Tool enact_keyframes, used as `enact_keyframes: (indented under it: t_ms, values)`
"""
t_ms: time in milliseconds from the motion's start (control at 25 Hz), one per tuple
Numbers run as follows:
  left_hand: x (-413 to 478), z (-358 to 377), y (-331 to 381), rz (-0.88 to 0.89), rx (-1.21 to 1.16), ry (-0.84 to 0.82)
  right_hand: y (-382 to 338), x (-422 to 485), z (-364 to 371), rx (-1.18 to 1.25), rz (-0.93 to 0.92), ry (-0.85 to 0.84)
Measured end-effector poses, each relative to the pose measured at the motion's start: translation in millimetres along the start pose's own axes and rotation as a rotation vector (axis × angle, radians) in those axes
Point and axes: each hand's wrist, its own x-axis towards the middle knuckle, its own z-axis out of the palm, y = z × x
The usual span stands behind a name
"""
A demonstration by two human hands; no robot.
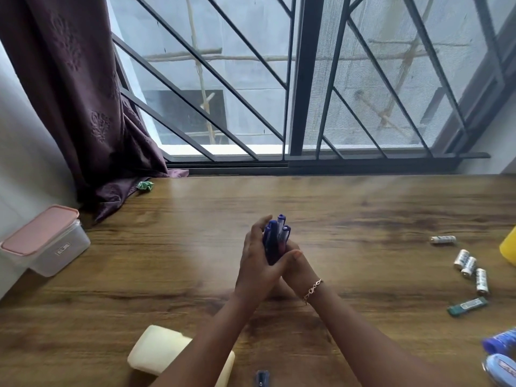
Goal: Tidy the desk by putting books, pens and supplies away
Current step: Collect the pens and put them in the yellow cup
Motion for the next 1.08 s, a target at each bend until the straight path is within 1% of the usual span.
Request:
enact_keyframes:
  t_ms: [160,280,400,480,600,680,760,840,1000,1080]
  values:
    - [2,9,0,-0.002,0.050,-0.016,-8,-8,-6,0.052,0.012,-0.033]
    - [7,24,11,0.025,0.031,0.014,-17,-14,-23,0.069,0.011,-0.033]
    - [10,61,35,0.078,0.036,0.026,-33,-22,-59,0.236,0.024,-0.001]
    - [9,95,56,0.106,0.038,0.045,-43,-33,-94,0.280,0.023,0.005]
    - [7,152,81,0.103,-0.085,0.052,-46,-53,-158,0.087,0.003,-0.024]
    - [10,196,99,0.107,-0.199,0.052,-52,-65,-207,0.024,-0.004,-0.020]
    - [14,239,117,0.123,-0.309,0.013,-57,-79,-255,0.001,-0.035,0.034]
    - [20,277,133,0.147,-0.361,-0.012,-71,-91,-298,0.006,-0.048,0.109]
    - [34,337,158,0.169,-0.339,-0.051,-98,-103,-377,0.046,-0.146,0.318]
    - [38,362,165,0.158,-0.320,-0.089,-104,-104,-412,0.050,-0.168,0.394]
